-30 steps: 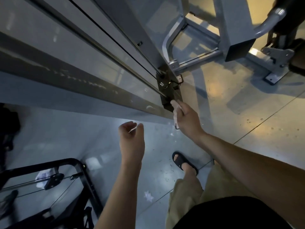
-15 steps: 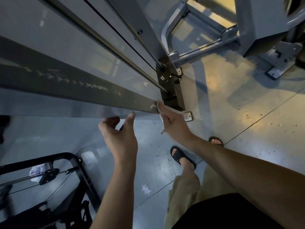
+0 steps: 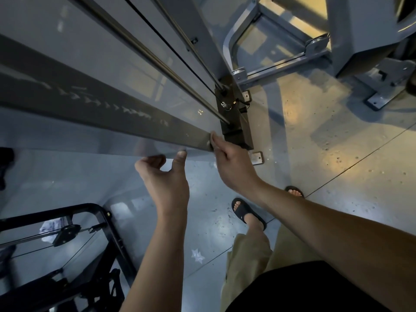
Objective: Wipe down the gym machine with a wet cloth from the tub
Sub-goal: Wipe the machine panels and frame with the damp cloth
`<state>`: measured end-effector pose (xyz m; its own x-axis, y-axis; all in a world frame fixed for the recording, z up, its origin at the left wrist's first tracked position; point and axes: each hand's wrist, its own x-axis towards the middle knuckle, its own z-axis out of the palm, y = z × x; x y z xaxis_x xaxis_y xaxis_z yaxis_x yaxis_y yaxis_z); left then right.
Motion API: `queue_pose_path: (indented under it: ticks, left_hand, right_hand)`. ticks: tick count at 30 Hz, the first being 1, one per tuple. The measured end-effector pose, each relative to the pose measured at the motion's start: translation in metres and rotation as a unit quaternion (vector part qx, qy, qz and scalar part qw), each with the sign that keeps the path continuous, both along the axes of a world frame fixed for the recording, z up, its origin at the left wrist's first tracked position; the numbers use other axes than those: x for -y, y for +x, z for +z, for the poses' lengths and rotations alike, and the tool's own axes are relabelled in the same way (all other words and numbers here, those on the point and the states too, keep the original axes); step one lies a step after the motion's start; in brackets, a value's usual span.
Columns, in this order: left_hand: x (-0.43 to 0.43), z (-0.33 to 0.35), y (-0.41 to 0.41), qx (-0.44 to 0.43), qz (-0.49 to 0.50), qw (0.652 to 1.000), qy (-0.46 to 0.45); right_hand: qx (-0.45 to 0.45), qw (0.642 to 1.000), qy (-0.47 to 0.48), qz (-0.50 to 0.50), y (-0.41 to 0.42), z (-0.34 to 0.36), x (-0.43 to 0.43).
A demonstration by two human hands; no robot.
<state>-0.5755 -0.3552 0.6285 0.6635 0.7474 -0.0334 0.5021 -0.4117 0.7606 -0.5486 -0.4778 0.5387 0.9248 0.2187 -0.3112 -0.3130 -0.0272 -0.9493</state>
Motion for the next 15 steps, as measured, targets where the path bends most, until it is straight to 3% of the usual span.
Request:
queue_pose_path:
  ticks: [3, 7, 12, 15]
  left_hand:
    - [0.001, -0.001, 0.001, -0.005, 0.001, 1.000, -0.004]
    - [0.000, 0.004, 0.000, -0.012, -0.004, 1.000, -0.010]
    - [-0.003, 0.007, 0.003, -0.025, -0.006, 1.000, -0.007]
    - [-0.003, 0.009, 0.001, -0.029, -0.007, 0.999, -0.012]
  right_hand:
    - [0.077, 0.996, -0.019, 0.038, -0.005, -0.001, 0.009]
    - [0.044, 0.997, -0.043, 0.038, 0.003, -0.005, 0.004]
    - [0.118, 0.991, -0.033, 0.047, -0.005, 0.009, 0.008]
    - [0.053, 0.994, -0.069, 0.062, 0.010, -0.002, 0.011]
